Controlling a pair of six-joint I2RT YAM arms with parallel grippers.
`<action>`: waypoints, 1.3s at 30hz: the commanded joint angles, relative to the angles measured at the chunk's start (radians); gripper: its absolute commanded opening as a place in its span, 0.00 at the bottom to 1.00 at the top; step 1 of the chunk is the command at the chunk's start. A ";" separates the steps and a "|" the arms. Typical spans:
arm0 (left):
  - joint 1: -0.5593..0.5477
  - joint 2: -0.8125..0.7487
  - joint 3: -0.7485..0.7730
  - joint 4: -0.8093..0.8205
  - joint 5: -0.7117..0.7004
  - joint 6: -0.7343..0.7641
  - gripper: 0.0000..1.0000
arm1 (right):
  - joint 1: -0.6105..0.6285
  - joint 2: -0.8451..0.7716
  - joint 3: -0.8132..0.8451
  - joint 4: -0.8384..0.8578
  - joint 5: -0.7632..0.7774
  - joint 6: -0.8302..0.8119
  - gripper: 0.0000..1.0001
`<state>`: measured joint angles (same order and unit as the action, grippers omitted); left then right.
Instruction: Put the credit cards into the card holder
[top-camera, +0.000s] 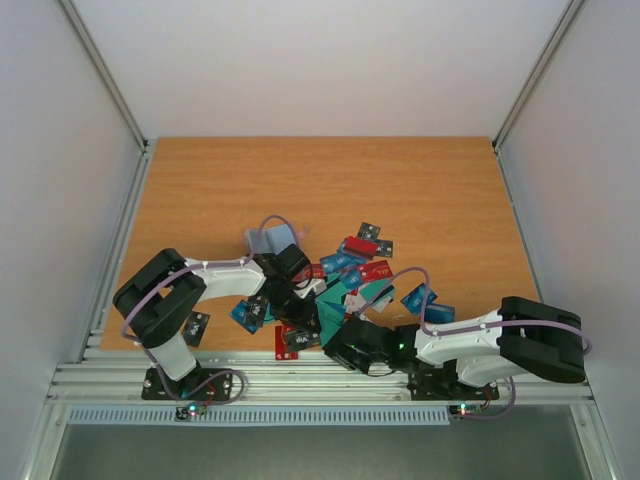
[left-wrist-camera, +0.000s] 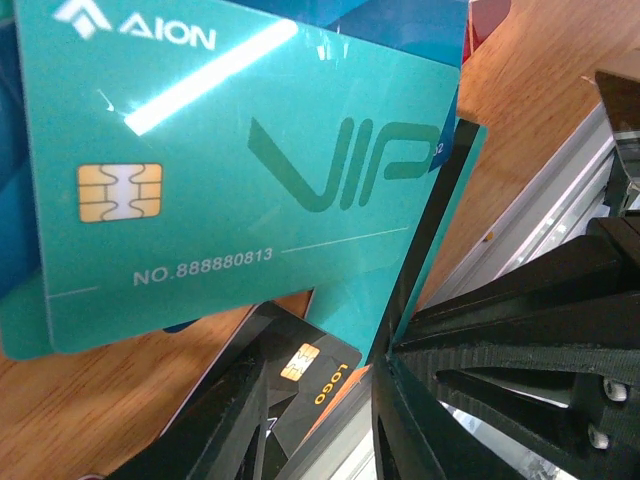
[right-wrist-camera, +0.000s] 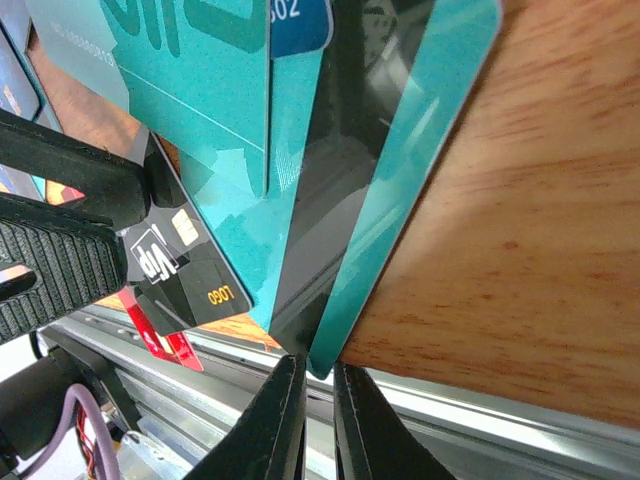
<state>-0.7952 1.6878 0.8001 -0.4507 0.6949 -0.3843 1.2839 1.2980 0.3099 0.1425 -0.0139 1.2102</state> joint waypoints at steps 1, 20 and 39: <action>-0.004 0.036 -0.012 0.008 -0.017 0.012 0.32 | -0.035 0.025 0.035 0.065 0.101 -0.048 0.10; -0.005 -0.038 0.009 -0.008 -0.006 -0.020 0.29 | -0.044 -0.033 0.092 -0.056 0.107 -0.079 0.01; 0.004 -0.220 0.105 -0.108 -0.151 -0.019 0.34 | -0.054 -0.213 0.259 -0.567 0.200 -0.165 0.01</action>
<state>-0.7940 1.5196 0.8845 -0.5335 0.5854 -0.4038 1.2369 1.1271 0.5346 -0.3122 0.1226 1.0729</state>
